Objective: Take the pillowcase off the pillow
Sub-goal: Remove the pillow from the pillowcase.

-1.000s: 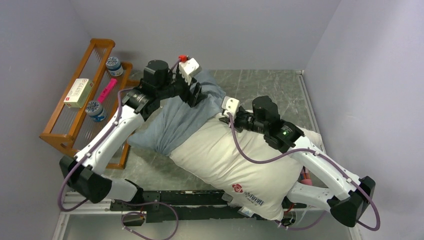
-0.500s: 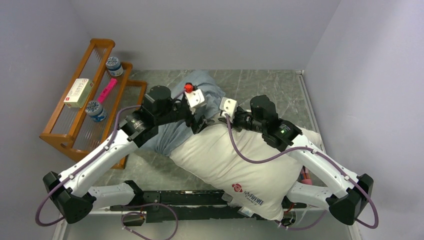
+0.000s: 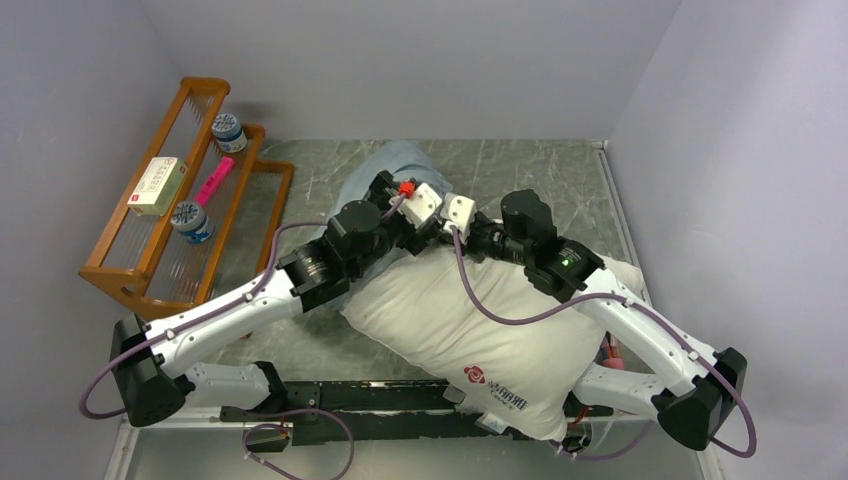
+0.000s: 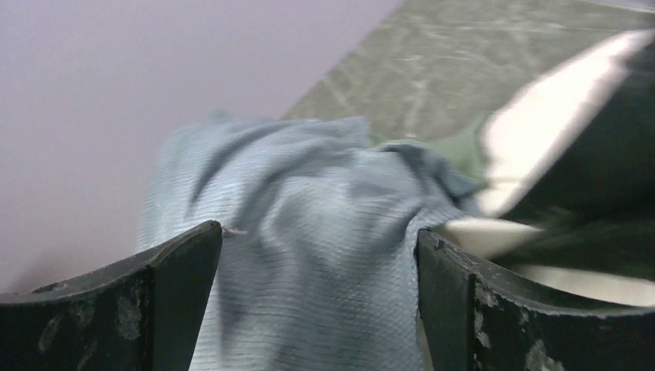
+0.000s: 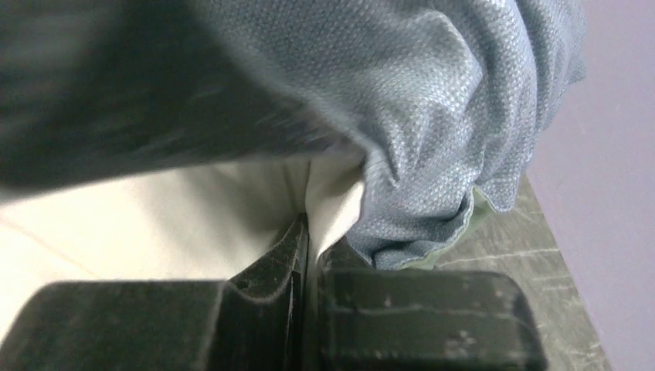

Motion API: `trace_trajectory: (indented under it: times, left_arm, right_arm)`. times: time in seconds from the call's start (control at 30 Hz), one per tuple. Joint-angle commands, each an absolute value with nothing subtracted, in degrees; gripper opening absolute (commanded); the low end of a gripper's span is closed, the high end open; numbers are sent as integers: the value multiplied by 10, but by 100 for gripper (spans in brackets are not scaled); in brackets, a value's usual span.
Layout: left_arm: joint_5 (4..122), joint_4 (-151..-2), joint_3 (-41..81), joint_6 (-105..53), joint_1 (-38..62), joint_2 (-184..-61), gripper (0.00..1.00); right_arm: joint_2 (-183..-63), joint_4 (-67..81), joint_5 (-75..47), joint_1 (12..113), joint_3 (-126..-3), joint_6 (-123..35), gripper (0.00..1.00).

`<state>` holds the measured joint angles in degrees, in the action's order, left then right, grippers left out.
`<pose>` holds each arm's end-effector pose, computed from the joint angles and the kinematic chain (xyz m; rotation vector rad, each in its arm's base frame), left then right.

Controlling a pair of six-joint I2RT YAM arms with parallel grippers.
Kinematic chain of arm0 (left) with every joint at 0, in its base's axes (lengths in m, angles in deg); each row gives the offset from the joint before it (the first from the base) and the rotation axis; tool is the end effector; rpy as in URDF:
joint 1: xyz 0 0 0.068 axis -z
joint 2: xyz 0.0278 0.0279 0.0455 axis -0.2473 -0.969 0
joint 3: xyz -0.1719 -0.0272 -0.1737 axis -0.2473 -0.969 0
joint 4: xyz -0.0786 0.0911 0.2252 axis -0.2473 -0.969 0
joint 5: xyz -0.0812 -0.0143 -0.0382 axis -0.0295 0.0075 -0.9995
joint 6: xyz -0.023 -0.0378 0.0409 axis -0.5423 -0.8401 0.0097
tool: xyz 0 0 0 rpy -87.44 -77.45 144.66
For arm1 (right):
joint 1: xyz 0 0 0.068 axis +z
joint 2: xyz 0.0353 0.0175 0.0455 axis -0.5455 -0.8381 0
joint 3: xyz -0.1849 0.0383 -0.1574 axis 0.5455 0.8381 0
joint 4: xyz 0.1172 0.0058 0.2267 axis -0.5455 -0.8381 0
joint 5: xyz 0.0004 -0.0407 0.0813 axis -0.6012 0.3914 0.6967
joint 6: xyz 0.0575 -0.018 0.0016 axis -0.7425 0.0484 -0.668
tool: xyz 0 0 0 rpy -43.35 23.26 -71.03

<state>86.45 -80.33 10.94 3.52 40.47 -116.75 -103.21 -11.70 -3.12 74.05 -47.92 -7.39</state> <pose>0.1803 -0.2355 0.3519 0.8479 1.4855 -0.2587 0.1840 0.1786 0.3296 -1.2957 1.4507 0.4363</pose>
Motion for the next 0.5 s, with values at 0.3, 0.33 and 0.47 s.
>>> trace_trajectory:
  times: [0.3,0.33,0.47]
  left_arm:
    - [1101,-745,196,47,325,-1271,82]
    - [1087,-751,204,38,315,-1275,81]
    - [1040,-785,251,13,275,-1292,76]
  right_arm:
    - [-983,-176,3,744,-478,-62,0]
    - [-982,-177,3,744,-477,-62,0]
    - [-981,-182,12,744,-476,-59,0]
